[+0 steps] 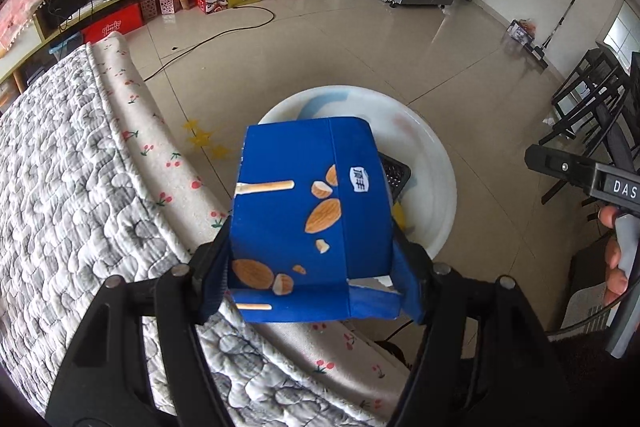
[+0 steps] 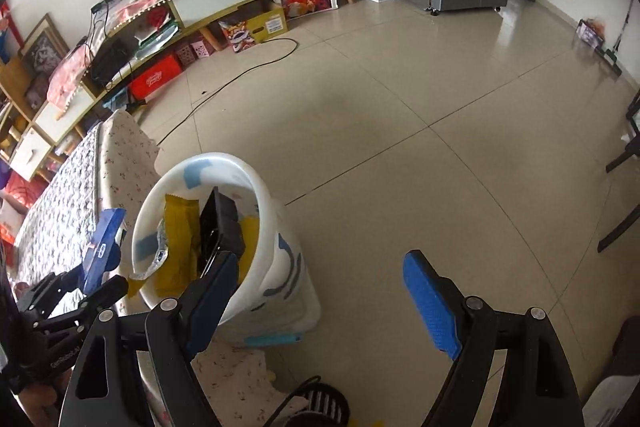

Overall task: Collect trash
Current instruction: 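Carry the yellow packet and blue box over the white bin and release both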

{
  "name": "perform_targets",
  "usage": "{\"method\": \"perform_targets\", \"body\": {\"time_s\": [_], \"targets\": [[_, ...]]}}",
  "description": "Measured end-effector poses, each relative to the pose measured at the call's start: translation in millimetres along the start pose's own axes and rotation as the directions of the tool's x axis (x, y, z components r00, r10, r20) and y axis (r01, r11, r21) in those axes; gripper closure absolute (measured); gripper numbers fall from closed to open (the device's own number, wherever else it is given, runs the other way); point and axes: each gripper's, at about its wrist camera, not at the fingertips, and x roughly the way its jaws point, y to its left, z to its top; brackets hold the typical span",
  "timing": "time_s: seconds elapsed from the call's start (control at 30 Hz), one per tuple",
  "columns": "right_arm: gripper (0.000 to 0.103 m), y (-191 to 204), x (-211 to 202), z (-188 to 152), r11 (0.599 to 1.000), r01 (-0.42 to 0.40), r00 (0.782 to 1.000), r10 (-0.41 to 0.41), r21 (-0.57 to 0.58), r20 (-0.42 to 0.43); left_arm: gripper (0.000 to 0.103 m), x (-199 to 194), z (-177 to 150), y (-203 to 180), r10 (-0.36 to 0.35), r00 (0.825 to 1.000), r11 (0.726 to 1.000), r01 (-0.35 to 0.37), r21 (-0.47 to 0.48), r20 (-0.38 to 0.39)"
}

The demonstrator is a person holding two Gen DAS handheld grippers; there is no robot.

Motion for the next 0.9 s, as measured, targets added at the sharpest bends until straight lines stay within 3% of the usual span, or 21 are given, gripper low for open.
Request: {"method": "perform_targets", "body": {"time_s": [0.03, 0.1, 0.13, 0.17, 0.5, 0.9], "targets": [[0.017, -1.3, -0.8, 0.6, 1.0, 0.001, 1.0, -0.001, 0.003, 0.001, 0.032, 0.6, 0.7, 0.4, -0.01, 1.0, 1.0, 0.01, 0.001, 0.012], [0.017, -1.6, -2.1, 1.4, 1.0, -0.002, 1.0, 0.002, 0.007, 0.005, 0.02, 0.6, 1.0, 1.5, -0.061, 0.998, 0.998, 0.061, -0.002, 0.032], [0.017, -0.6, -2.7, 1.7, 1.0, -0.005, 1.0, 0.005, 0.008, 0.008, 0.009, 0.2, 1.1, 2.6, -0.049, 0.998, 0.999, 0.049, -0.017, 0.036], [0.017, 0.3, -3.8, 2.3, 1.0, -0.008, 1.0, 0.008, 0.01, 0.011, 0.006, -2.2, 0.2, 4.5, -0.036, 0.998, 0.999, 0.038, -0.031, 0.042], [0.017, 38.0, -10.1, 5.4, 0.997, -0.047, 0.998, 0.049, -0.058, 0.038, 0.003, -50.6, -21.8, 50.7, 0.061, 0.996, 0.991, -0.053, -0.127, 0.064], [0.017, 119.0, -18.4, -1.6, 0.984, -0.088, 0.995, 0.096, -0.156, 0.042, 0.001, -122.4, -78.8, 130.7, 0.192, 0.976, 0.958, -0.164, -0.236, 0.101]]}}
